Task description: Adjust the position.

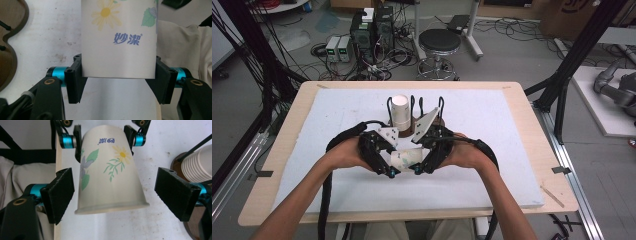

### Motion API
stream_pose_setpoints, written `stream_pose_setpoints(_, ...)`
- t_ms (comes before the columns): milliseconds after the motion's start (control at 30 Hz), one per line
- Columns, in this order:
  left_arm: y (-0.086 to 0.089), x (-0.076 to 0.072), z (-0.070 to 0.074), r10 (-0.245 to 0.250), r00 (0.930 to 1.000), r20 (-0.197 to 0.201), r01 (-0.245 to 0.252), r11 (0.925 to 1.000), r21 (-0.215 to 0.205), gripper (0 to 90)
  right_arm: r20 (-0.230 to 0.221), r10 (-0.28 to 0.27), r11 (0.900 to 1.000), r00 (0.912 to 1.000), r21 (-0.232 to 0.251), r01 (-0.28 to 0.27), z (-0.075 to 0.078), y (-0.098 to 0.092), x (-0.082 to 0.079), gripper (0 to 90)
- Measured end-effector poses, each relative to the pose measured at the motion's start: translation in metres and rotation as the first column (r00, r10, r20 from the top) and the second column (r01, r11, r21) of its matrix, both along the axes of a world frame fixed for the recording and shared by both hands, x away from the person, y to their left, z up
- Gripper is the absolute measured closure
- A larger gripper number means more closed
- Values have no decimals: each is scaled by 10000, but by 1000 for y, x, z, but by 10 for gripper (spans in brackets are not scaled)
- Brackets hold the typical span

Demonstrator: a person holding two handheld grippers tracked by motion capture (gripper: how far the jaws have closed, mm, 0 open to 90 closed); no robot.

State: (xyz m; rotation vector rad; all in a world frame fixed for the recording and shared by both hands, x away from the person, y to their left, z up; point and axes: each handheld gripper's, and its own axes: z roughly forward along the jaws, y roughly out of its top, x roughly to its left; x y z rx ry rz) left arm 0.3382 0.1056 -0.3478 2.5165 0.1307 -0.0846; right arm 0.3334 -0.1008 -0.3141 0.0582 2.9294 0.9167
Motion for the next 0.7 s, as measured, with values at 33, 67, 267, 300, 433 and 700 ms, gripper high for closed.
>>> stream_pose_setpoints(33,1,0,-2,43,10000,-20,-43,10000,-82,367,-7,-19,10000,10000,61,20,0,-2,-1,165)
stream_pose_setpoints(67,3,0,-3,124,9999,-41,-125,9998,-153,368,35,-40,9999,10000,140,40,1,-3,-1,165)
stream_pose_setpoints(267,14,0,-7,357,9993,-89,-363,9968,-711,368,-20,-168,9984,9999,531,169,1,-15,-1,165)
stream_pose_setpoints(300,16,0,-6,387,9992,-118,-395,9956,-850,368,3,-221,9979,9998,608,221,0,-17,-1,165)
stream_pose_setpoints(433,23,-3,-8,589,9982,-151,-605,9865,-1522,367,-68,-353,9957,9994,850,357,0,-25,-1,165)
stream_pose_setpoints(700,36,-3,-14,952,9946,-402,-1025,9580,-2677,368,-297,-480,9871,9984,1511,520,-3,-38,0,166)
